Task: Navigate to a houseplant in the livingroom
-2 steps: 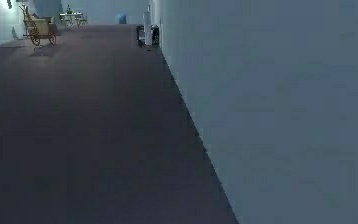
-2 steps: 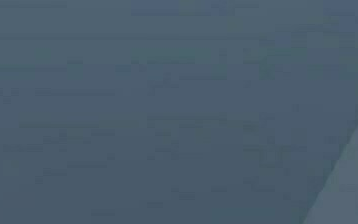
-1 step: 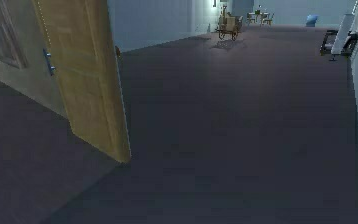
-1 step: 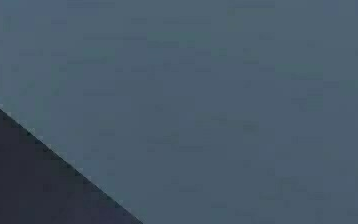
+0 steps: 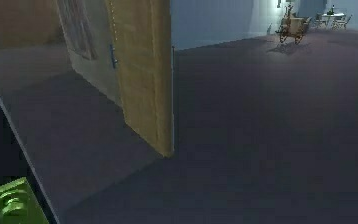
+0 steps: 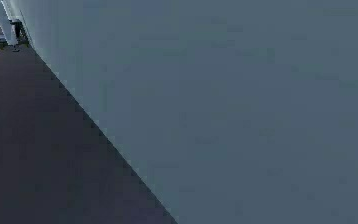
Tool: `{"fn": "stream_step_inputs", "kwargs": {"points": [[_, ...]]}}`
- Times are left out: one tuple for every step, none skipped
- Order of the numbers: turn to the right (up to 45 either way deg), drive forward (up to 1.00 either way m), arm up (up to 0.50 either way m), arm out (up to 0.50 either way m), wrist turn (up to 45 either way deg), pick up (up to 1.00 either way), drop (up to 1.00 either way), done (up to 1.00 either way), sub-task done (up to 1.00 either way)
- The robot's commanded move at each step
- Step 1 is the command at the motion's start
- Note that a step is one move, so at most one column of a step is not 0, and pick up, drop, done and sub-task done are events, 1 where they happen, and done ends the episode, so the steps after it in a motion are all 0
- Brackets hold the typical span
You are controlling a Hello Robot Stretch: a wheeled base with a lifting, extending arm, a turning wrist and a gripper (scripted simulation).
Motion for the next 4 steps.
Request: {"fn": "stream_step_inputs", "kwargs": {"points": [[0.0, 0.6, 0.0, 0.0, 0.0, 0.0, 0.0, 0.0, 0.0], [-36.0, 0.0, 0.0, 0.0, 0.0, 0.0, 0.0, 0.0, 0.0], [0.0, 1.0, 0.0, 0.0, 0.0, 0.0, 0.0, 0.0, 0.0], [-3.0, 0.0, 0.0, 0.0, 0.0, 0.0, 0.0, 0.0, 0.0]]}}
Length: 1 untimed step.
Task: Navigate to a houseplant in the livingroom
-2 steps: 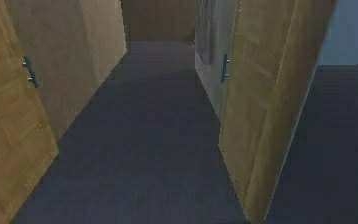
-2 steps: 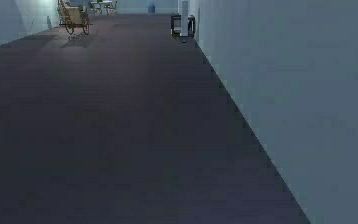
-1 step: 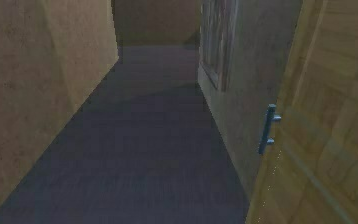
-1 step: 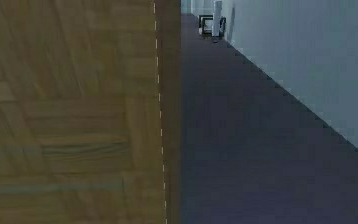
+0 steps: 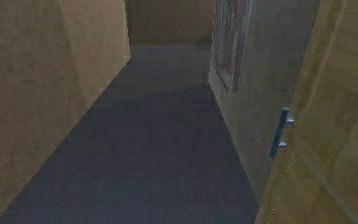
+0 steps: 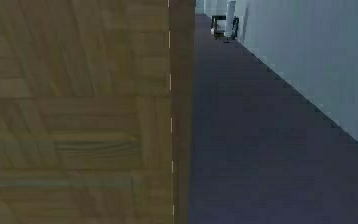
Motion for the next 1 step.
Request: {"fn": "stream_step_inputs", "kwargs": {"points": [[0.0, 1.0, 0.0, 0.0, 0.0, 0.0, 0.0, 0.0, 0.0]]}}
